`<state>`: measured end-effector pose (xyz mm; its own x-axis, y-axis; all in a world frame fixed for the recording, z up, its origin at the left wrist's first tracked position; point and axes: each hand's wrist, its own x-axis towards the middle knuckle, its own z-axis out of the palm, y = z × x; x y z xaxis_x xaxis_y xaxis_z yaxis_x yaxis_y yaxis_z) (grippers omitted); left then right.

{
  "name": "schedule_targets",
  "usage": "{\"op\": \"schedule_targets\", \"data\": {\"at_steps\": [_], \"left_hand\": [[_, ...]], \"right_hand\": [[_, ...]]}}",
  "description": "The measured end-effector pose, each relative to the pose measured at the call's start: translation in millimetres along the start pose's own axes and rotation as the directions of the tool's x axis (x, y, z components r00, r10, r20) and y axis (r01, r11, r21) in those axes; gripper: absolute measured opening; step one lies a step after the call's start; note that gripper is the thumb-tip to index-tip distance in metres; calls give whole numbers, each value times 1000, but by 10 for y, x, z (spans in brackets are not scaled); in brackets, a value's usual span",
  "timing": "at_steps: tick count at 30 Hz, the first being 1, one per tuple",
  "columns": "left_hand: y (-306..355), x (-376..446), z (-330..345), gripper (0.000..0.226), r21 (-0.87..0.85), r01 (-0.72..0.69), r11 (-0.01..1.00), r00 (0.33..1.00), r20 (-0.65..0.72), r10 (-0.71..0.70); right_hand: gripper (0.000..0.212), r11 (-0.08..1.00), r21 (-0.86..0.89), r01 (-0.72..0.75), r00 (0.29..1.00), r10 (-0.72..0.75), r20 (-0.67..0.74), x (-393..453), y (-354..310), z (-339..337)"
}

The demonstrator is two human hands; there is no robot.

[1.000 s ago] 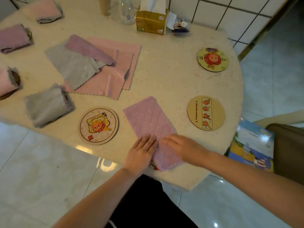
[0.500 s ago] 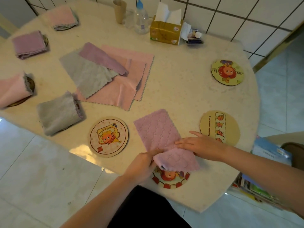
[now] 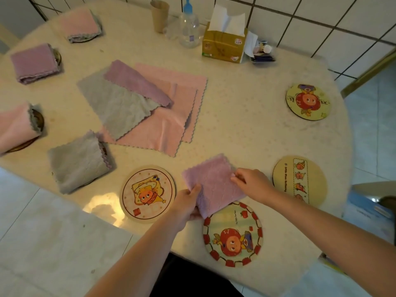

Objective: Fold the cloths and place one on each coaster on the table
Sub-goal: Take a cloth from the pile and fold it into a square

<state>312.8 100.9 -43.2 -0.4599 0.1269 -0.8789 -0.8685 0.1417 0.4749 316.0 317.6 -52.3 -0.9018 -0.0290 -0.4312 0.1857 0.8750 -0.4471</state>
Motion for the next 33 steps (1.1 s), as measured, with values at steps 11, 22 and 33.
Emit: {"op": "schedule_targets", "data": {"at_steps": [11, 22, 33], "left_hand": [[-249, -99, -87, 19, 238, -110, 965, 968, -194, 158], [-256, -88, 1, 14, 421, -146, 895, 931, -248, 268], [-144, -141, -141, 14, 255, -74, 964, 988, -111, 106]], "right_hand": [[25, 988, -10, -157, 987, 157, 44, 99, -99, -98], [43, 975, 93, -200, 975, 208, -76, 609, -539, -46], [29, 861, 296, -413, 911, 391, 134, 608, -587, -162]]}}
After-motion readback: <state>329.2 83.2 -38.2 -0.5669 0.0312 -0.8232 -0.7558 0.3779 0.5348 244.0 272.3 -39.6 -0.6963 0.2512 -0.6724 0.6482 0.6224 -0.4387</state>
